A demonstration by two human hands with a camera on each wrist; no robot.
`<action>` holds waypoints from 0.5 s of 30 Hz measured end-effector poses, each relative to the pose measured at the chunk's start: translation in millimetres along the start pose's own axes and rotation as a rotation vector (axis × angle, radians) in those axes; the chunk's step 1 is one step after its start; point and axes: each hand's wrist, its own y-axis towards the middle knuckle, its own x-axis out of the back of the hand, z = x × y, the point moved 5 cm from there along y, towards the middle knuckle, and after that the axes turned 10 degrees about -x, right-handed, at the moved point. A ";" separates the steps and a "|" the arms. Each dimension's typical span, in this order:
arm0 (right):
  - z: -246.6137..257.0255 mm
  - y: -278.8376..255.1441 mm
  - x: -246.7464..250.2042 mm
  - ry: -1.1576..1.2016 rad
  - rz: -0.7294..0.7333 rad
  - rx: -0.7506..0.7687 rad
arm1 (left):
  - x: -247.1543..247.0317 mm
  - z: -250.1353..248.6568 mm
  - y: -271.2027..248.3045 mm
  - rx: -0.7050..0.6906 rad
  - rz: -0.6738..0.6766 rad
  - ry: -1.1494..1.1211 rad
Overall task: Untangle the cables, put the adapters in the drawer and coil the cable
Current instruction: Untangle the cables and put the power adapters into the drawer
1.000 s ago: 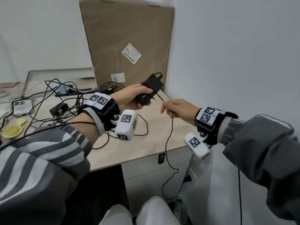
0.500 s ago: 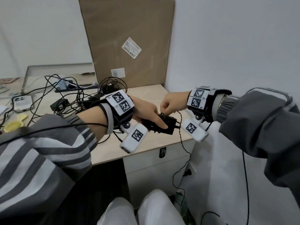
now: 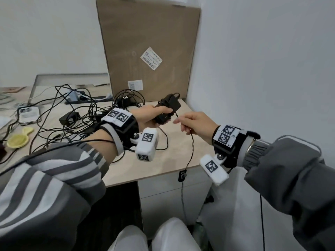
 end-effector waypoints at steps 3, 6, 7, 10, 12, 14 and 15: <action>-7.7 2.1 1.1 -0.011 0.062 -0.069 | -13.4 -15.6 -11.5 -0.091 0.163 -0.109; -8.1 11.7 15.0 -0.320 0.055 -0.033 | -22.0 -19.7 -26.2 -0.086 0.360 0.071; -6.2 11.9 15.2 -0.423 0.093 -0.031 | -26.6 -19.3 -32.2 -0.065 0.447 0.178; -1.7 5.1 -4.4 -0.630 0.386 0.026 | -39.0 -14.2 -46.6 0.018 0.615 0.399; 1.1 1.4 -8.5 -0.757 0.475 0.044 | -45.1 -12.1 -52.4 0.071 0.648 0.439; 5.2 5.3 1.4 -0.840 0.417 0.000 | -50.8 -6.4 -56.1 0.147 0.653 0.497; 6.2 7.4 5.7 -0.858 0.416 -0.029 | -53.6 -2.4 -57.1 0.182 0.648 0.562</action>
